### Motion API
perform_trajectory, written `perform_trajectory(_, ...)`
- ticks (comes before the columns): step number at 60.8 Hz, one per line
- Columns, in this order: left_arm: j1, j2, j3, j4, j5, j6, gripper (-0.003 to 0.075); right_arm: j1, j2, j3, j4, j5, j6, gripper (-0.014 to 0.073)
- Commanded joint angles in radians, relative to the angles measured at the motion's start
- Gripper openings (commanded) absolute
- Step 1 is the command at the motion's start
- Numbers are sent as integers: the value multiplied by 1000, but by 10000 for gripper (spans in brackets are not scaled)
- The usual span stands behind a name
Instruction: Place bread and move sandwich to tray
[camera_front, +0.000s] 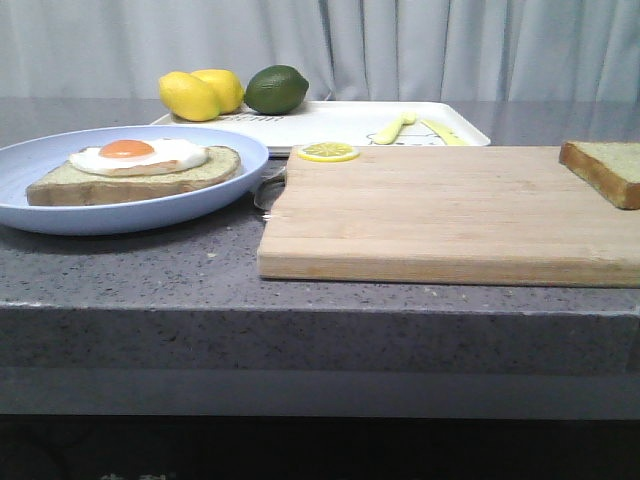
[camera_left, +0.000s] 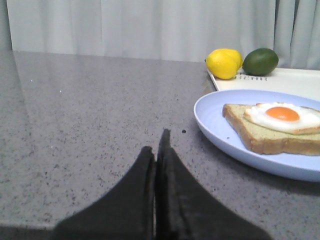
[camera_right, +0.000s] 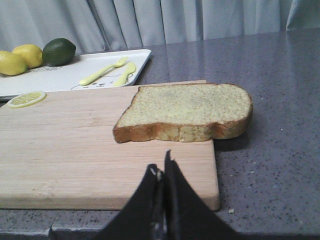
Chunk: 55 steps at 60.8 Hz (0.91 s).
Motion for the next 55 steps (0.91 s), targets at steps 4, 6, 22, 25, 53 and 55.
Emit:
perform_trajectory(4,0,-21,-1,-10,-142,-9,-20,-4,-18,-4,-7,-83,-7,-51)
perform_trajectory(6,0,-21,-1,-10,-157,-9,-20,-4,-18,-4,-7,-92,-7,-51)
perform_trajectory(22,0,-19,-78,-10,-285,-9,-20,-3,-18,-80,-7,-97,-7,-51)
perform_trajectory(25,0,-15,-125,-10,-246,-9,-20,-3,-18,-122,-7,-66,-7,-51)
perform_trajectory(53,0,509,-602,-6,132,-9,-20,-3,449,-588,-7,181,-7,-60)
perform_trajectory(55,0,527,-606,-6,114,-9,-20,-3,476,-603,-7,178,-7,-60)
